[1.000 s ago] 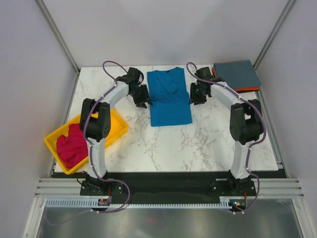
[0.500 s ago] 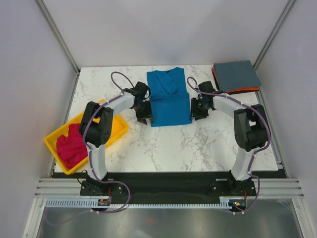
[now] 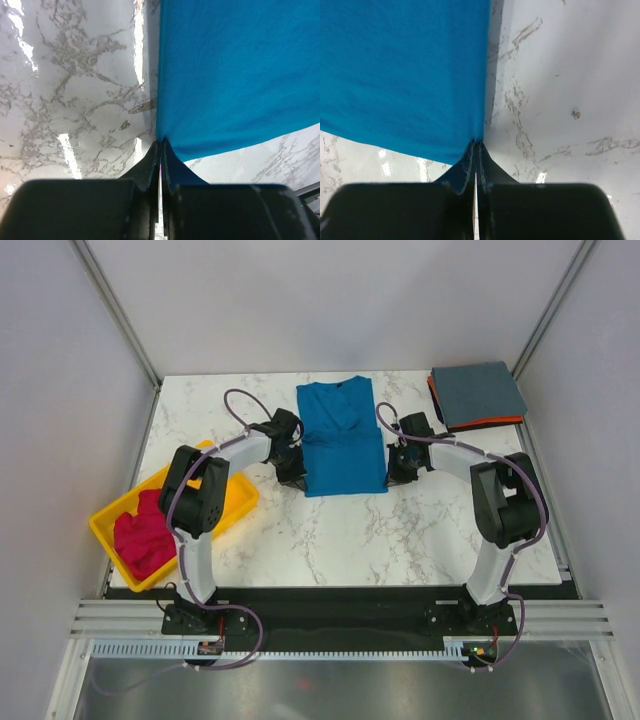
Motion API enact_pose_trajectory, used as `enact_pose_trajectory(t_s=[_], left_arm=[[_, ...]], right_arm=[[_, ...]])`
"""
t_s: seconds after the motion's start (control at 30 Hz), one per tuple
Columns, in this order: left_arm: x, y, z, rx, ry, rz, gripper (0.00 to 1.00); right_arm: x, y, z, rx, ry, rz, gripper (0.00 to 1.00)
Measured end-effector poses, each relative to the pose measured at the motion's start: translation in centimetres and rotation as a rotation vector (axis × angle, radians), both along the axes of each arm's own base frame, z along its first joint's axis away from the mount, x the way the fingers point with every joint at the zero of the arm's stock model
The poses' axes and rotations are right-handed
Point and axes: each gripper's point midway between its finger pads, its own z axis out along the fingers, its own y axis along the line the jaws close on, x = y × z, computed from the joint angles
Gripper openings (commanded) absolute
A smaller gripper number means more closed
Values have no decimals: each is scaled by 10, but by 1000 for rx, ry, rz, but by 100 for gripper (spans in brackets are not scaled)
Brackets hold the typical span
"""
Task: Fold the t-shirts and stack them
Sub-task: Fold the tshirt
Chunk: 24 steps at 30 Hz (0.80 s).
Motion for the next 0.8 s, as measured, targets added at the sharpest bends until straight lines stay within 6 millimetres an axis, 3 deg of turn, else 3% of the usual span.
enact_pose_trajectory(t_s=[0.2, 0.33, 0.4, 0.47, 0.57, 0.7, 0.8], left_arm=[[-19, 4, 0, 4, 3, -11, 2], [-44, 3, 0, 17, 17, -41, 2], [-58, 6, 0, 25, 26, -50, 7], [-72, 9, 1, 29, 35, -57, 23], [-87, 18, 5, 47, 45, -51, 27], [-85, 25, 22, 74, 14, -38, 30], [-67, 18, 43, 58, -38, -33, 30]], right_arm=[[-18, 0, 0, -2, -9, -7, 0], [-42, 2, -1, -10, 0, 3, 0], [-55, 2, -1, -16, 6, 9, 0], [-67, 3, -1, -19, 14, 14, 8], [-81, 4, -1, -24, 24, 15, 22], [-87, -3, 2, -51, 32, -5, 30], [-86, -11, 7, -99, 36, -26, 31]])
